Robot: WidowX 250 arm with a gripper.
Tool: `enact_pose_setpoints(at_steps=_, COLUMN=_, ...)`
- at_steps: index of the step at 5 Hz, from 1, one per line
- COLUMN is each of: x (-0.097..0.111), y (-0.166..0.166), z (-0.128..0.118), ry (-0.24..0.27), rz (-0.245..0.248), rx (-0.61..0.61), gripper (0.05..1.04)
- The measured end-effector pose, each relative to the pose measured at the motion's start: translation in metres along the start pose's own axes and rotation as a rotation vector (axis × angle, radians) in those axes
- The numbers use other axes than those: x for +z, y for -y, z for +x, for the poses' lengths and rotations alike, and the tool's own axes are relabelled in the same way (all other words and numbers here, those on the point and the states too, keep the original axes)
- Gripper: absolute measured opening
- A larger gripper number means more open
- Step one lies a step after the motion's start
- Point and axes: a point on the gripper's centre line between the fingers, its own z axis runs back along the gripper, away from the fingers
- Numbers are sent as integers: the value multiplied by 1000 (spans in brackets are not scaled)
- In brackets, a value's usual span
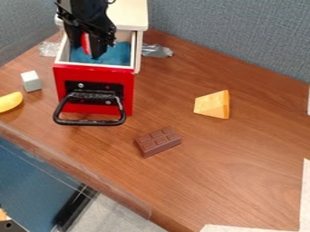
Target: Put the white object inside the drawer
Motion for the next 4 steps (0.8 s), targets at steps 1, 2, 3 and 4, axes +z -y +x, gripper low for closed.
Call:
enact_pose_setpoints(at_steps=1, x=1, y=0, z=0, ry=7, rz=-1, rx=-9, gripper=948)
enact_pose_setpoints(at_steps=2, x=16, y=-17, z=-9, ry=34, rz=-3, rx=24, gripper=1009)
enact_pose_setpoints(at_steps=3, x=37, y=-36, z=-20, ry=69, rz=-1, rx=51, gripper=1004)
enact_pose_setpoints(at_steps=4, x=55, y=-63, z=-37, ry=75, rz=39, rx=76, gripper=1000)
